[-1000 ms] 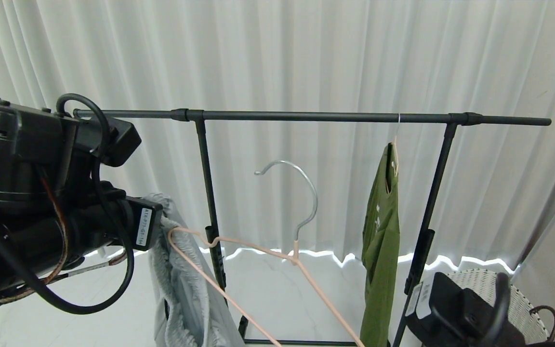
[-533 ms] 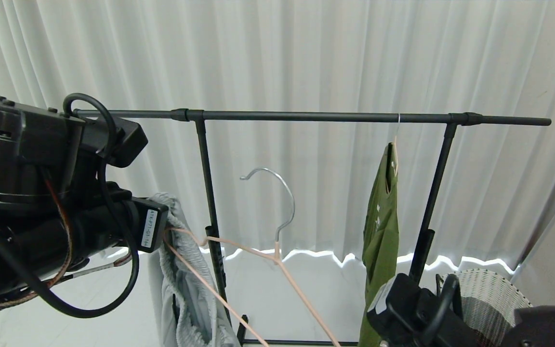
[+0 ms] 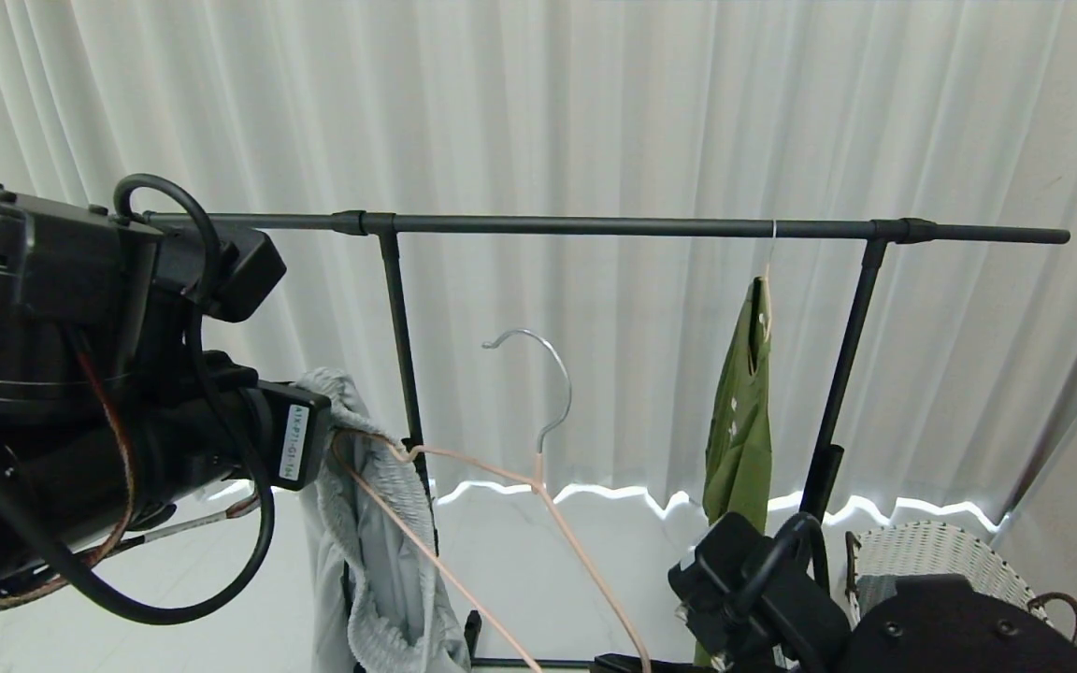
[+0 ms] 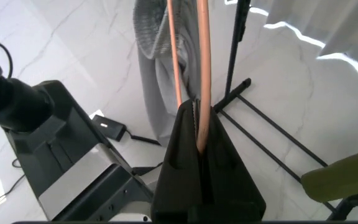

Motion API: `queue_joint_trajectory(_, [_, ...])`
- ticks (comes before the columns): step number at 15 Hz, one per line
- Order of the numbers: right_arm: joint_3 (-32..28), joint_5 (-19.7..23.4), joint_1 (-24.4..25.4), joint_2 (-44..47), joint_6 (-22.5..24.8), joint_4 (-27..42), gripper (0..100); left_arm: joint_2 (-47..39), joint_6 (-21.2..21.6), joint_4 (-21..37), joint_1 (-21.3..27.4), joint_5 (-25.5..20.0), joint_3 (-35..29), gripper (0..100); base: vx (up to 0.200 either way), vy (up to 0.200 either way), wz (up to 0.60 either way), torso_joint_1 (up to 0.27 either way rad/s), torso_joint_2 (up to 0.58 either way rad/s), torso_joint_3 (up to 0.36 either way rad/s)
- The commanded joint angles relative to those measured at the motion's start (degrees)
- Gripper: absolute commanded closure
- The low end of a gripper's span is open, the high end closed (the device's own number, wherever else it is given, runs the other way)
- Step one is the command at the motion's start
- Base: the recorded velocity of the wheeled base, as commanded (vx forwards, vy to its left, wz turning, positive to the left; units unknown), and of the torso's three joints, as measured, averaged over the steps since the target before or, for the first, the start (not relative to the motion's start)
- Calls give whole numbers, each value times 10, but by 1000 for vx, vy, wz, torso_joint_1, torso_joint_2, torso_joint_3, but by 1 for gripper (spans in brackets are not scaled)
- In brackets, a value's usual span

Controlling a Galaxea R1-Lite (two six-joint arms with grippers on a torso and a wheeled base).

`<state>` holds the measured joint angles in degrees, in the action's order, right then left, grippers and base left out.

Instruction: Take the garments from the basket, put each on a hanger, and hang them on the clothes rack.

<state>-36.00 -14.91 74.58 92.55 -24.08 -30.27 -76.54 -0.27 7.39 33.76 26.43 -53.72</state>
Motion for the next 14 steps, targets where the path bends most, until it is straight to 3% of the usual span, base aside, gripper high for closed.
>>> queue_joint_trajectory(1, [-12,0,-1,19,-1,-1,100,3,-9,0,21,0,-2,100,0,0,0,0,0,0])
queue_joint_trajectory(4, [-36,0,-1,48,-1,-1,100,3,-51,0,70,1,-20,100,0,0,0,0,0,0])
queue_joint_trajectory(12, [-65,0,-1,102,-2,-44,100,5,-76,0,181,0,-57,100,0,0,0,0,0,0])
queue_joint_trajectory(14, [-65,-2,-1,95,-2,-45,100,4,-86,0,183,1,-53,100,0,0,0,0,0,0])
